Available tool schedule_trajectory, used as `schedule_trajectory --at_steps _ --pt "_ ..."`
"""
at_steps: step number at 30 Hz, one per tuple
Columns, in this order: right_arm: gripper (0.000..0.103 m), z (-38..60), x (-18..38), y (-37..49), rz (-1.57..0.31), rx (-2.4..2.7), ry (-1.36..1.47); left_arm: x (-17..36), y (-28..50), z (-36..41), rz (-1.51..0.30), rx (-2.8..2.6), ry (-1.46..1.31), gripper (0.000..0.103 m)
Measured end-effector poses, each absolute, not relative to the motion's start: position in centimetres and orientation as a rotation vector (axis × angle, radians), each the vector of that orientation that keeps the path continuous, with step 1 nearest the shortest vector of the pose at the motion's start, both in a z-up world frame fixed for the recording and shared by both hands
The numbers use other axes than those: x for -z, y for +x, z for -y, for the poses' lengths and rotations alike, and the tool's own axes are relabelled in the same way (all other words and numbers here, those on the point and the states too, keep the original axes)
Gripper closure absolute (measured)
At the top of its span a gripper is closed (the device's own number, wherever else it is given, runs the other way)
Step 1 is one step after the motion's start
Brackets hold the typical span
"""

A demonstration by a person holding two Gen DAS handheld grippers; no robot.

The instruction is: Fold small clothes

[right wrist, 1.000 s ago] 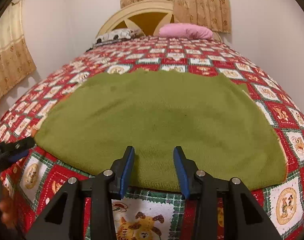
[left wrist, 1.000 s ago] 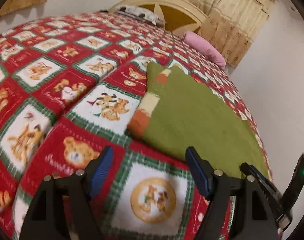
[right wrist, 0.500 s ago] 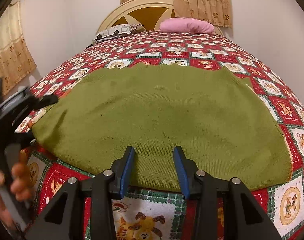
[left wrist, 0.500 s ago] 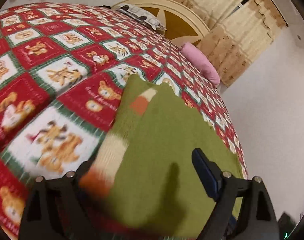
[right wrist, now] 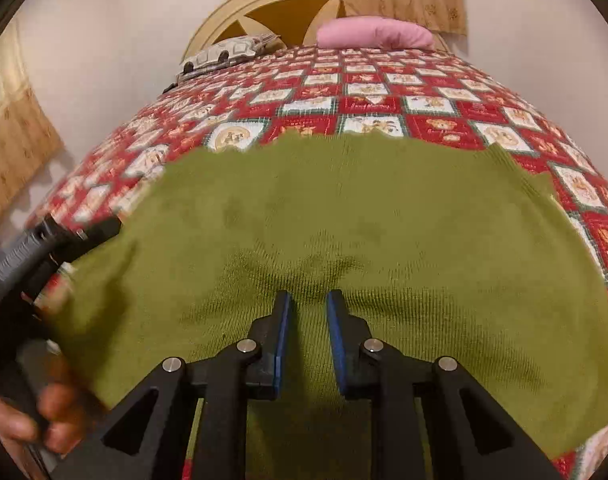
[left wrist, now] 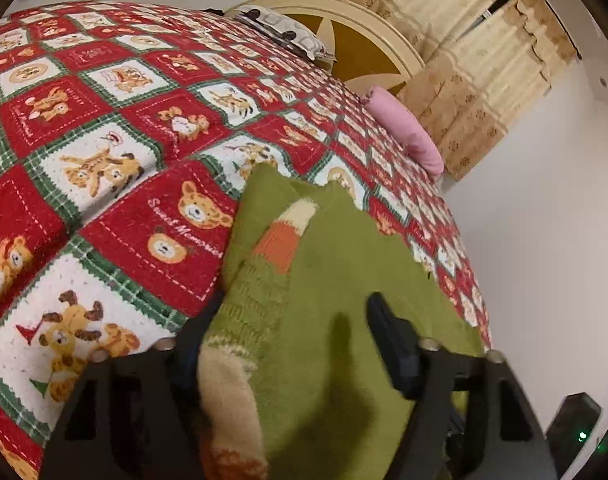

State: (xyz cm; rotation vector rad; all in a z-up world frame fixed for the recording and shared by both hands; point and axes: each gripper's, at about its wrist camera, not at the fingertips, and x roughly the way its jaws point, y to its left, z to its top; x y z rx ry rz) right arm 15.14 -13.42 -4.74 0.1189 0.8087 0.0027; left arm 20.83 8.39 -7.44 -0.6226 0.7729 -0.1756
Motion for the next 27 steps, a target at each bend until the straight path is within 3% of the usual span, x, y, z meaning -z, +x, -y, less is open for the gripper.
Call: schedule_trajectory --at_steps 1,2,3,15,27 --pt "0.084 13.3 4.6 15.0 -0.808 0.001 0.11 7.5 20.8 -8.4 -0.775 0.167 -0.62 0.045" --pt "0.084 13.2 4.6 15.1 -0.81 0.005 0.106 7.4 20.8 -8.4 -0.775 0.163 -0.62 0.057" --pt "0.084 13.2 4.6 15.0 -0.809 0.005 0.106 7.2 20.8 -8.3 -0.776 0.158 -0.613 0.076" --pt "0.084 13.8 4.8 14.7 -0.783 -0.001 0.141 1.3 20.0 -1.6 -0.639 0.281 -0.275 0.077" --pt "0.083 14.2 4.9 14.7 -0.779 -0.016 0.166 4.7 20.0 2.3 -0.719 0.39 -0.166 0.077"
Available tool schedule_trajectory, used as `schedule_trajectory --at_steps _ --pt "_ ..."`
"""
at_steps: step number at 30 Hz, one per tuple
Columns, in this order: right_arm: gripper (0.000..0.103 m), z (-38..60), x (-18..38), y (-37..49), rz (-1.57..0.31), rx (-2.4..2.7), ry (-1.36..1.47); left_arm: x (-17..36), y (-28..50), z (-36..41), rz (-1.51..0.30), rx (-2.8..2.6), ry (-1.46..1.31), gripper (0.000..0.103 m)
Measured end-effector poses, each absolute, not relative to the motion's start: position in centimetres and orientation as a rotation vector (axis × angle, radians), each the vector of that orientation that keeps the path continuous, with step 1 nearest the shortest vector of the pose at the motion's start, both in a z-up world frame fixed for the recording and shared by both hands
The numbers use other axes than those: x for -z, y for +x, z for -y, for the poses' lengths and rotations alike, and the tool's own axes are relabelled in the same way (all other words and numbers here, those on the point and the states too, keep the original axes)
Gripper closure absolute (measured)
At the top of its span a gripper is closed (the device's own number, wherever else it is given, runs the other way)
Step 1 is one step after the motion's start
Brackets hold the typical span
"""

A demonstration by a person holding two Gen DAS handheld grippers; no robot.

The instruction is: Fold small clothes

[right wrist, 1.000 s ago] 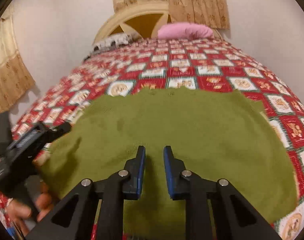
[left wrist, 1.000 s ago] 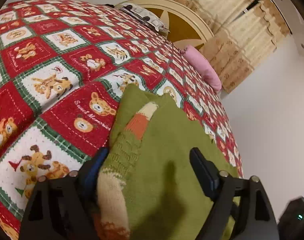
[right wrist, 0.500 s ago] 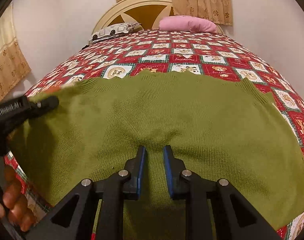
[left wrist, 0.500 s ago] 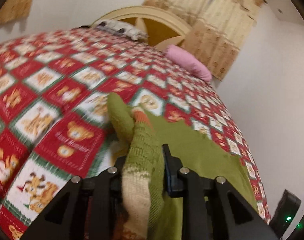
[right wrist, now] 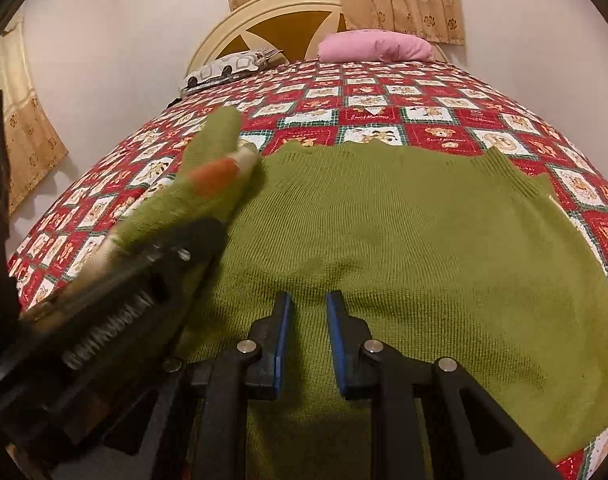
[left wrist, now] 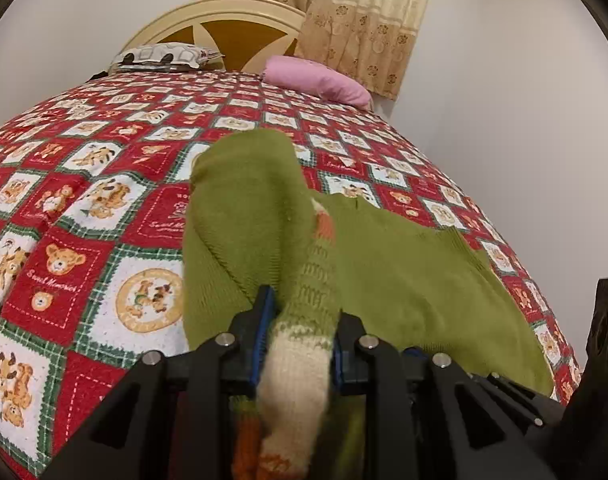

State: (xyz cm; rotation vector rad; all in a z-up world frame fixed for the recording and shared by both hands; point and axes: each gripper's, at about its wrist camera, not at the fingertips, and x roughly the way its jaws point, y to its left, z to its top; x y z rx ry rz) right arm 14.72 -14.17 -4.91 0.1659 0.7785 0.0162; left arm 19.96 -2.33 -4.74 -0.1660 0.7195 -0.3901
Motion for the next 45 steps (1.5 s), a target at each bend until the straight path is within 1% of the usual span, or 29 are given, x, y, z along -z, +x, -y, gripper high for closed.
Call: schedule_trajectory --at_steps 3,5,6,7,11,12,13,15,18,28,29,30,31,33,34,37,45 --pt "0.082 14.3 4.9 14.7 -0.779 -0.024 0.174 4.8 19.9 1.9 -0.721 0.409 -0.198 0.077" --pt "0.079 14.7 4.8 14.7 -0.779 -0.043 0.201 4.9 19.8 1.9 -0.718 0.413 -0.204 0.077" --pt "0.074 15.3 4.6 14.7 -0.778 -0.08 0.25 4.9 19.7 1.9 -0.718 0.415 -0.203 0.077" --pt "0.072 15.8 4.5 14.7 -0.775 -0.103 0.283 4.9 19.8 1.8 -0.716 0.421 -0.218 0.077" --pt "0.072 17.9 2.6 16.3 -0.761 -0.163 0.356 4.9 19.7 1.8 -0.718 0.427 -0.227 0.077" --pt "0.066 18.4 1.8 16.9 -0.75 -0.172 0.37 5.1 19.8 1.7 -0.718 0.428 -0.229 0.077" --pt "0.052 18.6 1.4 17.4 -0.743 -0.187 0.384 5.1 19.8 1.7 -0.719 0.429 -0.232 0.077" --pt "0.037 19.1 0.7 19.4 -0.75 -0.248 0.441 5.2 19.9 1.5 -0.72 0.433 -0.24 0.077" --pt "0.037 18.4 1.0 22.0 -0.796 -0.333 0.495 5.2 20.0 1.6 -0.719 0.43 -0.235 0.077" --pt "0.037 14.0 3.7 27.3 -0.922 -0.522 0.488 5.0 20.2 2.0 -0.727 0.424 -0.224 0.077" --pt "0.039 13.7 4.1 27.6 -0.927 -0.515 0.475 5.0 20.2 1.9 -0.729 0.427 -0.23 0.077" --pt "0.055 13.5 4.3 27.7 -0.925 -0.496 0.451 5.0 20.3 1.9 -0.73 0.427 -0.232 0.077" --pt "0.073 13.4 4.4 27.8 -0.926 -0.48 0.431 5.0 20.3 2.0 -0.731 0.427 -0.232 0.077" --pt "0.078 13.4 4.8 27.7 -0.923 -0.47 0.434 5.0 20.2 2.1 -0.732 0.426 -0.225 0.077" --pt "0.083 13.5 4.8 27.7 -0.916 -0.469 0.434 5.0 20.2 2.2 -0.731 0.426 -0.223 0.077" --pt "0.088 13.4 4.3 27.2 -0.896 -0.442 0.393 5.0 20.1 2.1 -0.728 0.435 -0.231 0.077" --pt "0.091 14.3 1.8 25.1 -0.843 -0.377 0.317 4.2 19.4 2.1 -0.709 0.478 -0.252 0.078"
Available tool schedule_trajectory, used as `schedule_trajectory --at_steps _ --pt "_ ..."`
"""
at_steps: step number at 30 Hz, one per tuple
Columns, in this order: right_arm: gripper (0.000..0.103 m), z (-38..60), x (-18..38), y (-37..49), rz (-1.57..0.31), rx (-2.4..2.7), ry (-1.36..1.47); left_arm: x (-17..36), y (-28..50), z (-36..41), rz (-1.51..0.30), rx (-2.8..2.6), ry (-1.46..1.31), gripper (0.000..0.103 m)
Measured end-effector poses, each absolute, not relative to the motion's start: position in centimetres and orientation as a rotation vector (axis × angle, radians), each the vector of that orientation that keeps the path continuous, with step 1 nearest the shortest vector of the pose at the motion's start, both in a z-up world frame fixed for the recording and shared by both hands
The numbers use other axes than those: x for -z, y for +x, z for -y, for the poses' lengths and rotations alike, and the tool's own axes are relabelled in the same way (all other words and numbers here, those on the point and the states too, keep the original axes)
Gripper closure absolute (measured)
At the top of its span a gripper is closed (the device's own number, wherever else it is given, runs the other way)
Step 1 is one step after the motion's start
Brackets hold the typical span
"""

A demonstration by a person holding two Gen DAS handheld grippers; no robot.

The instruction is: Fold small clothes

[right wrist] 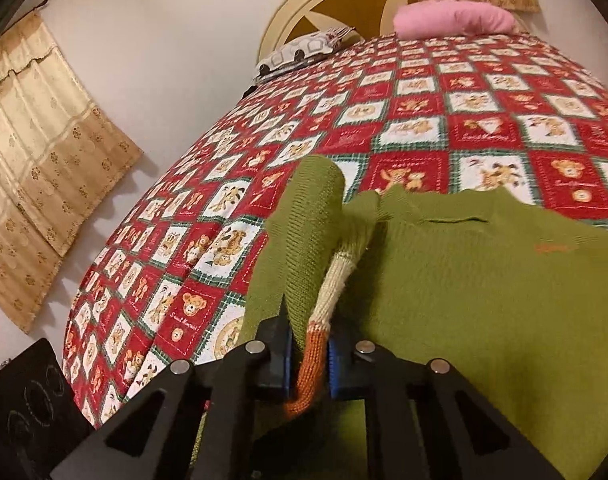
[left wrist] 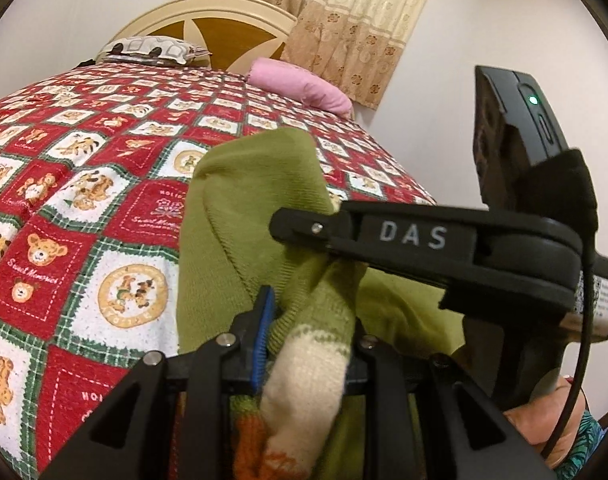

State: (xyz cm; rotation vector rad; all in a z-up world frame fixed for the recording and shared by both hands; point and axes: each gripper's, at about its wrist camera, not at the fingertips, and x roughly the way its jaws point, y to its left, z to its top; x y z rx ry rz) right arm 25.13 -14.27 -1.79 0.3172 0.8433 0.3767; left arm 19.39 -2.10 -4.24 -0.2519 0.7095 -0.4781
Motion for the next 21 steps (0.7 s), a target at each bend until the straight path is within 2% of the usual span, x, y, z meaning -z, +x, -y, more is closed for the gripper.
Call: schedule_trajectory --at_steps 10,21 --pt "0.091 15.9 -1.3 22.5 -0.796 -0.317 0.192 1.7 17.3 5.2 -0.692 0.5 -0.175 0.078" --pt "0.091 22.6 -3.2 20.5 -0.77 -0.266 0.2 -0.4 16.3 11.6 -0.688 0.56 -0.096 0.079"
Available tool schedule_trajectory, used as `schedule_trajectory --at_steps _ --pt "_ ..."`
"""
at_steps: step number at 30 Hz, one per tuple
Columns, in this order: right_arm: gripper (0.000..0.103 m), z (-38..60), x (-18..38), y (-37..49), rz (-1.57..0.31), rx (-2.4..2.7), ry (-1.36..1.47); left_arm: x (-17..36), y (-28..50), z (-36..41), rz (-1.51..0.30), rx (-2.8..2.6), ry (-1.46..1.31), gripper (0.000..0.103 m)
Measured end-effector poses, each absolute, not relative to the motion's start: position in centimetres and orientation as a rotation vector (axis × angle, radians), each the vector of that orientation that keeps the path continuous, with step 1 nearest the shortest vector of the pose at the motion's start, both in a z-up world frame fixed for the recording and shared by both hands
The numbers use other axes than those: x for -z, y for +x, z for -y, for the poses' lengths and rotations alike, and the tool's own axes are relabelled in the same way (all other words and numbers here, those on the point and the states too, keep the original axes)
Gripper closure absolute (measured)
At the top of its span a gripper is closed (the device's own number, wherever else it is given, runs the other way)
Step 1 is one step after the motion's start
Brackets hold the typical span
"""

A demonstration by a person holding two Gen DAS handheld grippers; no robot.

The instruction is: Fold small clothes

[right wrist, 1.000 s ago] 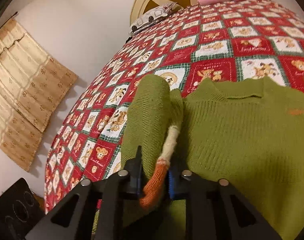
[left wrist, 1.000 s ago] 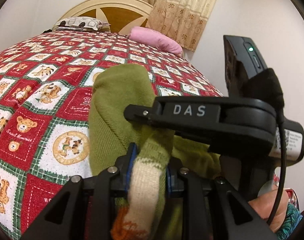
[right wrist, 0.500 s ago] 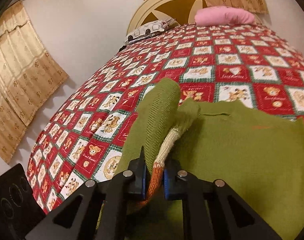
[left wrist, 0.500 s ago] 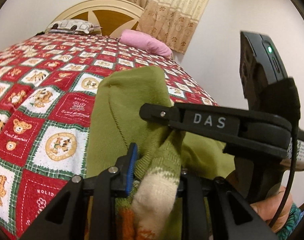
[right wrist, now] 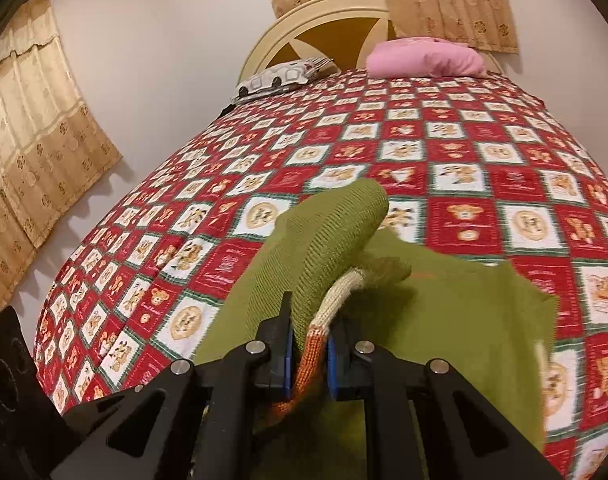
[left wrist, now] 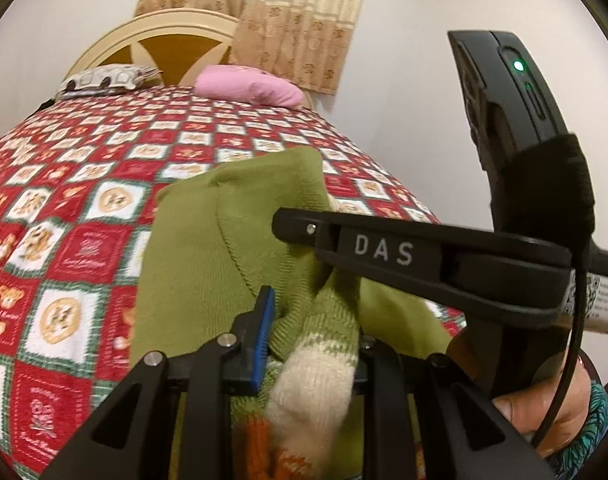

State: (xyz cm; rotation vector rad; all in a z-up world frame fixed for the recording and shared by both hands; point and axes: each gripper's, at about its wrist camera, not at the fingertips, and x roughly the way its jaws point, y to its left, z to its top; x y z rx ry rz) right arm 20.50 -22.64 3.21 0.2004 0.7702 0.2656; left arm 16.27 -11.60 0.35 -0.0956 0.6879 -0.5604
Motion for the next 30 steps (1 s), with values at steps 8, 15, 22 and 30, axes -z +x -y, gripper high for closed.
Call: schedule_trajectory --at_steps 8,15,22,30 --pt "0.091 28.3 -3.2 19.2 -0.785 -0.204 0.176 -0.3 15.3 18.0 -0.709 0.607 -0.025 0.079" --pt "0.091 33.3 -1.3 18.3 -0.826 -0.155 0.187 0.7 14.3 22.4 -0.743 0.62 0.044 0.079" --pt "0.091 35.6 1.9 19.0 -0.887 -0.16 0.206 2.8 14.4 25.0 -0.8 0.562 0.109 0.079" --pt "0.091 37.5 4.2 19.1 -0.908 -0.168 0.296 2.8 13.5 26.0 -0.796 0.55 0.182 0.074"
